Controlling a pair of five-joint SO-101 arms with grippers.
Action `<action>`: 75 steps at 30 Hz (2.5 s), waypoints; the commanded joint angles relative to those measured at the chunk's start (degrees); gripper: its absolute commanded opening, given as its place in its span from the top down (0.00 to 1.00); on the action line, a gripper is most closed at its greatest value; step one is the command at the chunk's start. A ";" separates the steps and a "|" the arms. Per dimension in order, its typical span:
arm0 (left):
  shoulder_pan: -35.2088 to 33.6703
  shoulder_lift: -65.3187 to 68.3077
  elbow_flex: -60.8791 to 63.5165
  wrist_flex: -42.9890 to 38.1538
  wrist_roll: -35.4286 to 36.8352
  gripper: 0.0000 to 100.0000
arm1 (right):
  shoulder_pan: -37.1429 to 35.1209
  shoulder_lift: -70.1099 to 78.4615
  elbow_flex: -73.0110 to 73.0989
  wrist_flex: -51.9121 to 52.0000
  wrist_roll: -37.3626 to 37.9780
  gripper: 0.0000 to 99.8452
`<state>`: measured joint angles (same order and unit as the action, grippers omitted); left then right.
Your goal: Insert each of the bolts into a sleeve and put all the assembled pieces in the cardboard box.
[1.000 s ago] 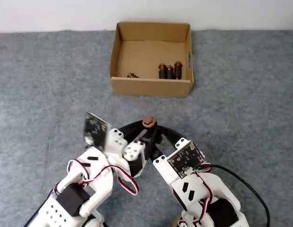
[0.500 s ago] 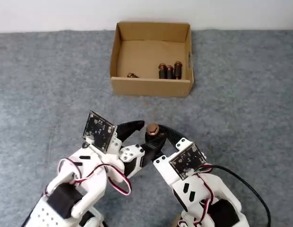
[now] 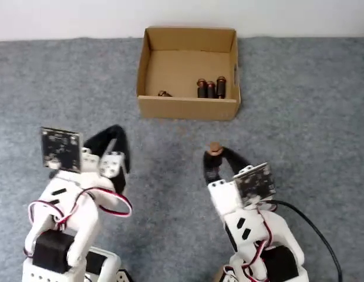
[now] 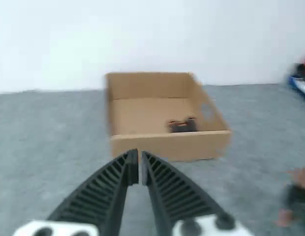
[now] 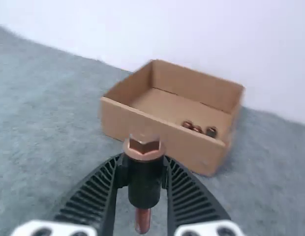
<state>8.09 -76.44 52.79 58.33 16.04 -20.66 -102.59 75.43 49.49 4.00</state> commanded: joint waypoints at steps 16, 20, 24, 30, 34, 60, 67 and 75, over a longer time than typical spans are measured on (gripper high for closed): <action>-11.43 -0.35 38.64 -22.42 -6.24 1.00 | 13.76 0.13 -4.31 2.68 -16.70 0.99; -11.43 -0.35 43.82 -29.27 -8.26 1.00 | 13.85 1.71 -5.63 2.68 -16.62 0.99; -11.34 -0.26 44.09 -30.07 -7.38 1.00 | 13.76 12.44 -12.57 2.59 -16.70 0.99; -11.34 -0.18 44.09 -28.75 -7.74 0.99 | 13.85 38.64 -29.80 2.15 -16.70 0.99; -11.78 -0.09 44.09 -28.75 -7.65 0.99 | 13.93 55.25 -42.90 0.57 -16.70 0.99; -11.69 0.09 44.09 -28.66 -7.30 0.99 | 10.42 133.93 -98.29 -24.66 -12.84 0.99; -11.69 0.09 44.09 -28.66 -7.30 0.99 | 8.04 145.01 -109.71 -14.90 -7.65 0.99; -11.69 0.09 44.09 -28.66 -7.30 0.99 | 8.31 152.75 -120.26 -7.96 -7.30 0.89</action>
<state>-3.16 -76.00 97.10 30.11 8.84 -12.40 50.29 -38.68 39.65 -4.00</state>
